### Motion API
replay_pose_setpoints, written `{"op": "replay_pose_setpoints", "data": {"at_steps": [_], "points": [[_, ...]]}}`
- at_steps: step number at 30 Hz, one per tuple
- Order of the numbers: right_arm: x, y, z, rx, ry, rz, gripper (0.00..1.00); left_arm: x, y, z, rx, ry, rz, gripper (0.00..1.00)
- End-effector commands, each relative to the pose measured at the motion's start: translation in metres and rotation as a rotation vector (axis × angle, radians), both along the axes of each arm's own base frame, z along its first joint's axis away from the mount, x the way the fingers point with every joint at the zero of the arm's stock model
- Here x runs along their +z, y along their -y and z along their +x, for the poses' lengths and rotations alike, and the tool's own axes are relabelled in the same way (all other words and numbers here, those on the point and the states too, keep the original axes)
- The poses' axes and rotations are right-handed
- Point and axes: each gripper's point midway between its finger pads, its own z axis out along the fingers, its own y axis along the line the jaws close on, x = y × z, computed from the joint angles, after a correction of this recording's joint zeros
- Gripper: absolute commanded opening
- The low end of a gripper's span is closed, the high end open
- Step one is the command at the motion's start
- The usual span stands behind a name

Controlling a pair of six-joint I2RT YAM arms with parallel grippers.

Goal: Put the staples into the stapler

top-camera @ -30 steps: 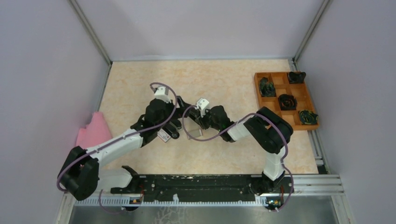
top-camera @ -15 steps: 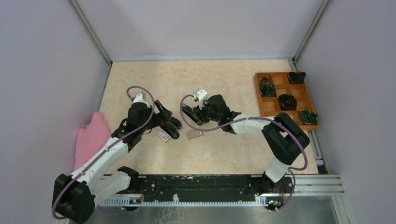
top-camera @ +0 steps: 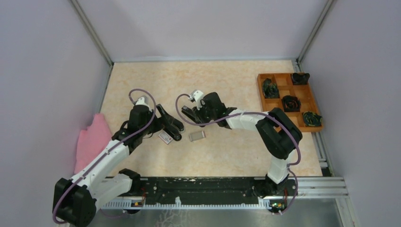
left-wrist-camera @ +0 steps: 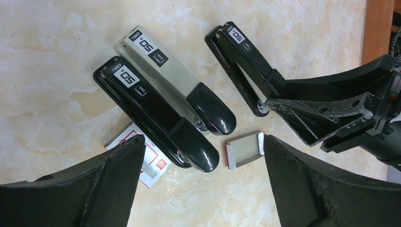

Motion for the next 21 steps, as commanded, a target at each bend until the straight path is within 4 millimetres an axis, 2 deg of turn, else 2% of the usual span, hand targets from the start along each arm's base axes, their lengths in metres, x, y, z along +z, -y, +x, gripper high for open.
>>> {"op": "replay_pose_setpoints", "data": {"at_steps": [1,3,4,11,21], "points": [[0.003,-0.012,0.000,0.030,-0.002,0.011,0.14,0.012,0.003,0.003,-0.003,0.027,-0.029,0.99],[-0.007,-0.008,-0.001,0.021,-0.013,-0.009,0.01,0.012,0.003,0.003,-0.001,0.028,-0.031,0.99],[-0.012,-0.006,-0.003,0.021,-0.023,-0.019,0.00,0.012,0.003,0.004,-0.002,0.030,-0.032,0.99],[-0.054,0.013,-0.016,-0.002,-0.114,-0.123,0.00,0.012,0.003,0.004,0.001,0.032,-0.036,0.99],[-0.071,0.021,-0.023,-0.030,-0.155,-0.184,0.00,0.009,0.003,0.003,0.004,0.026,-0.042,0.99]]}}
